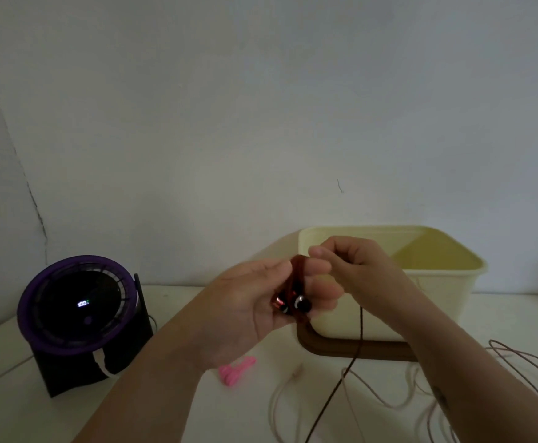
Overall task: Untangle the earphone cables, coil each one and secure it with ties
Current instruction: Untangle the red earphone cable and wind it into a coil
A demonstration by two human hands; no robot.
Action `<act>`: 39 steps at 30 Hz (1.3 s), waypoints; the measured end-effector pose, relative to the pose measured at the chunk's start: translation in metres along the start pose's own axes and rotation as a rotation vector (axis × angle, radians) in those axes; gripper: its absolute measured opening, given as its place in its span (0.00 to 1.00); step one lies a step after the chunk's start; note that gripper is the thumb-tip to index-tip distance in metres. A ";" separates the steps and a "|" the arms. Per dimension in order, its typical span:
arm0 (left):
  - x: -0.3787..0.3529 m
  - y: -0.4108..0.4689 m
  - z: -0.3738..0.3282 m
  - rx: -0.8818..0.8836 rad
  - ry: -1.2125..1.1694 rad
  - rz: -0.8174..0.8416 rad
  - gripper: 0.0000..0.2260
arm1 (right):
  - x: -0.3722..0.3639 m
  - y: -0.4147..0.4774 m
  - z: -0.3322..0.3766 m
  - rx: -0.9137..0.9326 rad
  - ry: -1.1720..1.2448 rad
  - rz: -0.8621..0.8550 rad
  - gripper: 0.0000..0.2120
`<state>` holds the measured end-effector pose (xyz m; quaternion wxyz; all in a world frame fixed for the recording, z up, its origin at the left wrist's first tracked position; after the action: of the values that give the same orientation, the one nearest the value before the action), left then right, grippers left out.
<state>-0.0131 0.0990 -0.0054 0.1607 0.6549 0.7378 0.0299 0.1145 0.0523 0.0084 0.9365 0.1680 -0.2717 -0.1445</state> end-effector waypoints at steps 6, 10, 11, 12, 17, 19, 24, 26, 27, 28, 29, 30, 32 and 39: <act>0.021 0.001 -0.019 -0.284 -0.225 -0.260 0.17 | -0.035 -0.001 -0.001 -0.021 -0.216 0.292 0.14; 0.037 -0.001 -0.010 -0.218 -0.004 -0.384 0.14 | -0.037 -0.009 0.014 -0.011 -0.319 0.381 0.12; 0.039 -0.002 -0.006 -0.174 0.083 -0.404 0.14 | -0.033 -0.010 0.020 0.011 -0.310 0.361 0.12; 0.039 -0.002 -0.002 -0.126 0.168 -0.409 0.14 | -0.029 -0.010 0.026 0.035 -0.291 0.333 0.12; 0.025 -0.001 0.015 0.105 0.409 -0.232 0.15 | 0.000 -0.014 0.045 0.114 -0.204 0.111 0.12; 0.016 -0.001 0.017 0.145 0.375 -0.138 0.16 | 0.009 -0.012 0.039 0.102 -0.171 0.019 0.12; 0.001 0.000 0.000 -0.044 -0.068 -0.039 0.16 | 0.002 -0.001 0.009 0.017 -0.117 0.024 0.16; 0.004 0.001 -0.010 -0.170 -0.204 -0.063 0.13 | -0.011 0.000 0.005 -0.005 -0.131 0.127 0.17; 0.009 0.001 -0.014 -0.218 -0.266 -0.104 0.14 | -0.019 -0.001 0.005 -0.014 -0.164 0.184 0.17; 0.015 0.001 -0.016 -0.256 -0.317 -0.159 0.15 | -0.026 -0.002 0.006 -0.022 -0.207 0.238 0.16; 0.020 0.000 -0.018 -0.288 -0.341 -0.209 0.16 | -0.032 -0.004 0.007 -0.031 -0.254 0.287 0.14; 0.023 0.000 -0.019 -0.310 -0.337 -0.248 0.17 | -0.037 -0.005 0.009 -0.039 -0.301 0.325 0.13; 0.028 -0.001 -0.019 -0.324 -0.260 -0.289 0.17 | -0.042 -0.008 0.013 -0.044 -0.372 0.364 0.12; 0.034 -0.002 0.000 -0.101 0.412 -0.342 0.13 | -0.030 -0.017 0.037 0.024 -0.476 0.300 0.11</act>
<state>-0.0176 0.1318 -0.0127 0.0423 0.4921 0.8523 0.1720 0.0663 0.0394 0.0177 0.8552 0.0984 -0.5076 -0.0363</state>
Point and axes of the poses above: each hand's wrist, its own y-axis towards the middle knuckle, its own x-axis out of the back of the hand, z = x × y, the point moved 6 cm from there along y, towards the middle knuckle, and after that the axes turned 10 degrees about z, right-handed, at the moved point
